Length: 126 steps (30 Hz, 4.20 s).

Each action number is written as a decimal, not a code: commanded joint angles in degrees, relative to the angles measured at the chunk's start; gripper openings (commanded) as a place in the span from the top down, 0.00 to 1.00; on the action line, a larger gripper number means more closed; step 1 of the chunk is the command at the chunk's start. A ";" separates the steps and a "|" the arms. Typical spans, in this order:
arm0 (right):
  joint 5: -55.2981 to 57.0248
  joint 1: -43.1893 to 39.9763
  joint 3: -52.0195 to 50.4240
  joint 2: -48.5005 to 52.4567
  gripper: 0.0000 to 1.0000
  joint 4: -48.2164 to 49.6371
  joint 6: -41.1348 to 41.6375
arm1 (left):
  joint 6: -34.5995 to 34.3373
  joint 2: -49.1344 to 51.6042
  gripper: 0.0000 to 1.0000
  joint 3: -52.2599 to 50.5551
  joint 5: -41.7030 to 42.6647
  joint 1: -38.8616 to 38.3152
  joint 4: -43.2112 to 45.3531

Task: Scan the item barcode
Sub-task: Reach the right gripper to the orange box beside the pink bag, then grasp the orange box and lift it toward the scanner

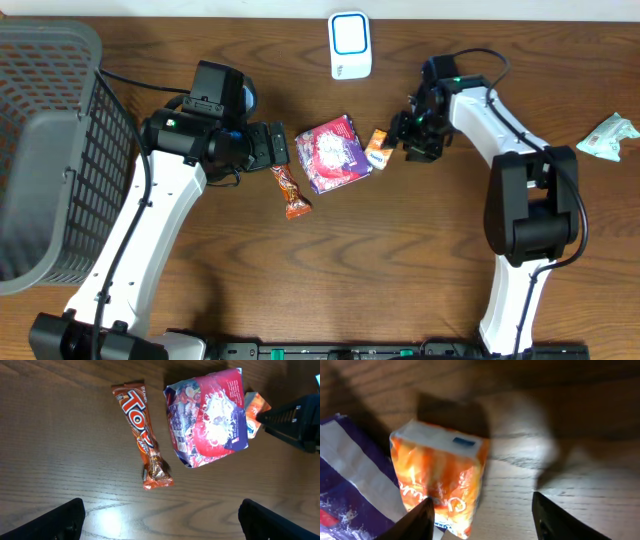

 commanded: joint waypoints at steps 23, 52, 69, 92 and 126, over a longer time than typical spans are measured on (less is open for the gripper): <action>26.47 -1.18 1.20 -6.54 0.39 -16.83 1.27 | 0.57 -0.63 0.02 0.20 -0.61 0.26 -0.17; 22.95 7.34 1.90 -6.71 0.51 -3.87 7.63 | 0.57 -0.63 0.02 0.20 -0.61 0.26 -0.17; 29.70 7.30 -1.40 -6.71 0.50 -10.54 7.78 | 0.57 -0.63 0.02 0.20 -0.61 0.26 -0.17; 9.77 6.64 4.72 -6.71 0.48 -2.49 4.76 | 0.57 -0.63 0.02 0.20 -0.61 0.26 -0.17; 38.75 13.75 3.26 -0.37 0.51 -3.23 10.34 | 0.57 -0.63 0.02 0.20 -0.61 0.26 -0.17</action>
